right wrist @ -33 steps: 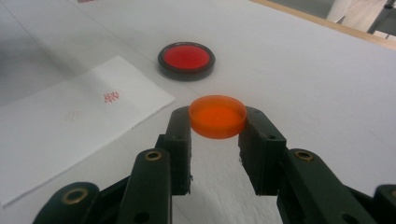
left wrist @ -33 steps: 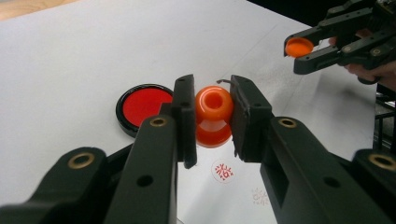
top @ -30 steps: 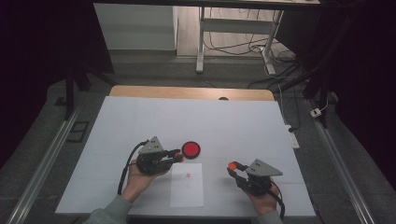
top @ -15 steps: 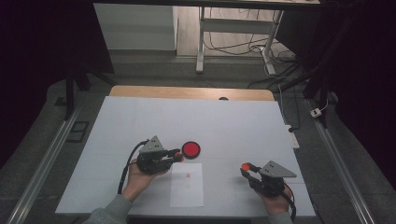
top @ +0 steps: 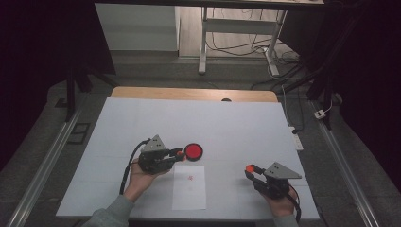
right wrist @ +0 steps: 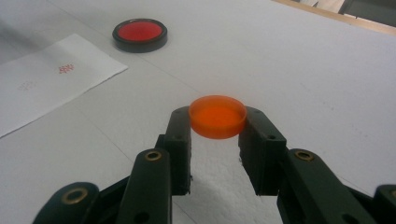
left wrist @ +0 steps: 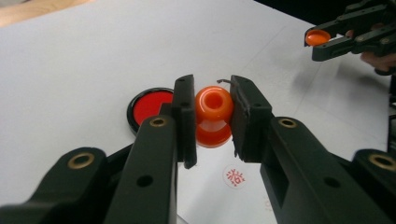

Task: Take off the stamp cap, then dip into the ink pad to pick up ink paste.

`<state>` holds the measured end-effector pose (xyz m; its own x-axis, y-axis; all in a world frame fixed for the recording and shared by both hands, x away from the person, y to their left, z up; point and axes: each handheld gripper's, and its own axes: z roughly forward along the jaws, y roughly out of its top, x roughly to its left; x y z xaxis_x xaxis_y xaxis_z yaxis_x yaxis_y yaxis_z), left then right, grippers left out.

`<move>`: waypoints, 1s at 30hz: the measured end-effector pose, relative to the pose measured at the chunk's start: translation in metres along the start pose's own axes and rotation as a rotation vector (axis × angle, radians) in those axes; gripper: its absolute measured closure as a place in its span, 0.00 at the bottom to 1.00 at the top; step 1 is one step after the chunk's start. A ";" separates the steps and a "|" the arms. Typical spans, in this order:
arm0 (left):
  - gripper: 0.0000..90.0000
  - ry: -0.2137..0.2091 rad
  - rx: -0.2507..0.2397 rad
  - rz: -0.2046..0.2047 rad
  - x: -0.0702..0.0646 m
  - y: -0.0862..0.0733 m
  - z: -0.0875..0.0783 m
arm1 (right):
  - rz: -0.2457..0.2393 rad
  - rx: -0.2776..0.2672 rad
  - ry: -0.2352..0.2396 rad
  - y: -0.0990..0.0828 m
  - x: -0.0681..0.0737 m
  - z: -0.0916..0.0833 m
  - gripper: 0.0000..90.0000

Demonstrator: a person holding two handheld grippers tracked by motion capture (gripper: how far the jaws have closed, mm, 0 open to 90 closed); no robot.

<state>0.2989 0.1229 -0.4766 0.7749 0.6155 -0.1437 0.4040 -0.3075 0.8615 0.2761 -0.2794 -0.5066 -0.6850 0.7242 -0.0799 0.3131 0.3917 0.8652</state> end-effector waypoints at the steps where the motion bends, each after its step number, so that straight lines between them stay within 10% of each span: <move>1: 0.81 -0.001 0.000 -0.001 0.000 0.000 0.000 | 0.002 0.002 -0.001 0.000 0.000 -0.001 0.72; 30: 0.81 0.031 0.019 0.007 0.012 0.026 0.015 | 0.010 -0.015 -0.001 0.000 0.001 -0.004 0.72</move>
<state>0.3259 0.1118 -0.4630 0.7627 0.6350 -0.1224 0.4081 -0.3259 0.8528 0.2731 -0.2811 -0.5047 -0.6814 0.7284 -0.0721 0.3100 0.3764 0.8730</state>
